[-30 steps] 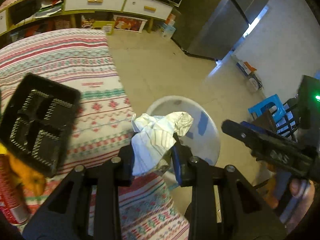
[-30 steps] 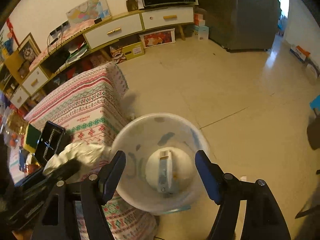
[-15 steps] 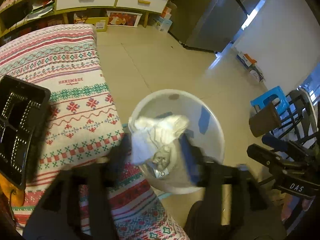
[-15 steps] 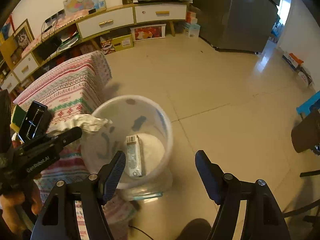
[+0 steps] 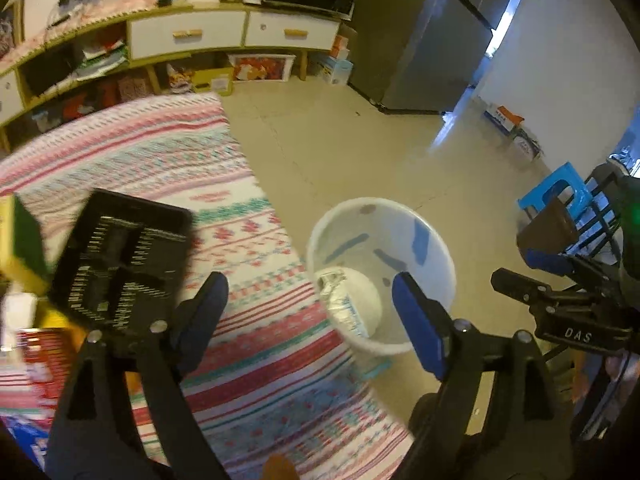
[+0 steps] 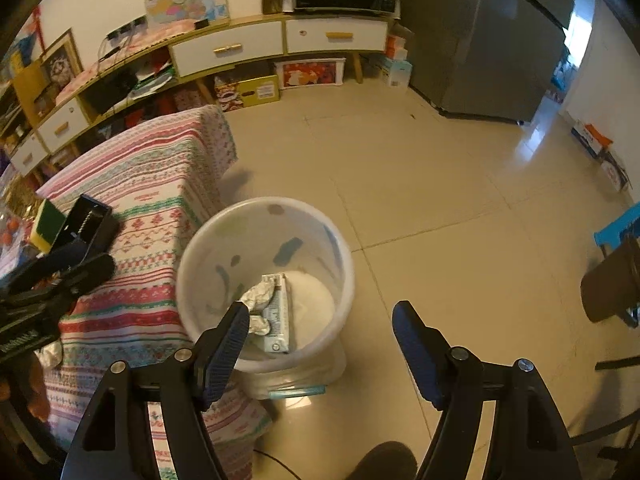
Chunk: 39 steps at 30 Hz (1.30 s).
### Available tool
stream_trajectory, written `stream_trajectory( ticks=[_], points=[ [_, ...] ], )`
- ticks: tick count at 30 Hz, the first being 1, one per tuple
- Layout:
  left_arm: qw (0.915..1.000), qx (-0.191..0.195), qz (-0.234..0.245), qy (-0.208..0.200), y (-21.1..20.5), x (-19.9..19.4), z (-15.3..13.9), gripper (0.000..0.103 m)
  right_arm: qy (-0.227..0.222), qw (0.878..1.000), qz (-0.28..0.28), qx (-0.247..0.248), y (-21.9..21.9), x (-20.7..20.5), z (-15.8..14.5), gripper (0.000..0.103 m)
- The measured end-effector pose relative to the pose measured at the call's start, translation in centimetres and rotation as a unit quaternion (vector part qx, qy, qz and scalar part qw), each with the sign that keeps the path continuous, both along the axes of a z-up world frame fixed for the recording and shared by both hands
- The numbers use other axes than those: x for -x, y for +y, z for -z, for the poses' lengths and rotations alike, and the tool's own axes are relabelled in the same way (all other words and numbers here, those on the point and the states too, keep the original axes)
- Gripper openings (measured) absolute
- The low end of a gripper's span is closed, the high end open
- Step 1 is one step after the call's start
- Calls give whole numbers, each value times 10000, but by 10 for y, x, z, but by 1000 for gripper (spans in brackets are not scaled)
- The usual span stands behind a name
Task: Collect trash
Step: 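Move both open tools back over the table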
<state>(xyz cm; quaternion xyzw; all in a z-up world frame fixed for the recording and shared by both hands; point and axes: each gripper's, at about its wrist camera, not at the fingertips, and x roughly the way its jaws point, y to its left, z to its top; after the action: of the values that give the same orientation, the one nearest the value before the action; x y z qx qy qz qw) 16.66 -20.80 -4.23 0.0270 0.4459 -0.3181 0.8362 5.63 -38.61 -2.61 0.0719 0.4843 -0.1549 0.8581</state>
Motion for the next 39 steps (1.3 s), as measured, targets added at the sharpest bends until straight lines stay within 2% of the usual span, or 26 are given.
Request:
stream_trajectory(
  ticks=[4,6,13,18,22,25,28,31,33,35,39],
  points=[
    [9996,-170,-195,-58,31,2,-10,88,6,9999,-153,-14,17,-2,-5,80],
    [9991,-275,-301,-118,50,3,-14,95,-11,9997,-225,-54,26,-4,-8,80],
    [9943,-648,-797,-299,126,6,-25,98,-62,9973,-725,-48,76,-13,-17,84],
    [9879,-910,-1246,-132,185,9,-22,99,-79,9918,-1277,0,128,-24,-20,85],
    [9771,-1230,-1725,208,233,11,-11,99,-53,9837,-1795,67,175,-28,-18,85],
    [9682,-1464,-1990,398,260,15,-3,99,-23,9746,-2238,74,215,-31,-16,85],
    [9627,-1519,-2173,542,289,20,0,99,7,9633,-2683,23,249,-33,-12,85],
    [9593,-1600,-2268,510,306,25,0,99,129,9447,-3269,-232,282,-37,-7,85],
    [9551,-1804,-2311,434,315,28,2,99,158,9324,-3597,-324,302,-38,-4,85],
    [9513,-1973,-2334,404,325,29,6,99,221,9191,-3923,-288,325,-41,2,85],
    [9495,-1969,-2392,497,351,30,11,99,401,8964,-4410,-177,365,-48,19,85]
  ],
)
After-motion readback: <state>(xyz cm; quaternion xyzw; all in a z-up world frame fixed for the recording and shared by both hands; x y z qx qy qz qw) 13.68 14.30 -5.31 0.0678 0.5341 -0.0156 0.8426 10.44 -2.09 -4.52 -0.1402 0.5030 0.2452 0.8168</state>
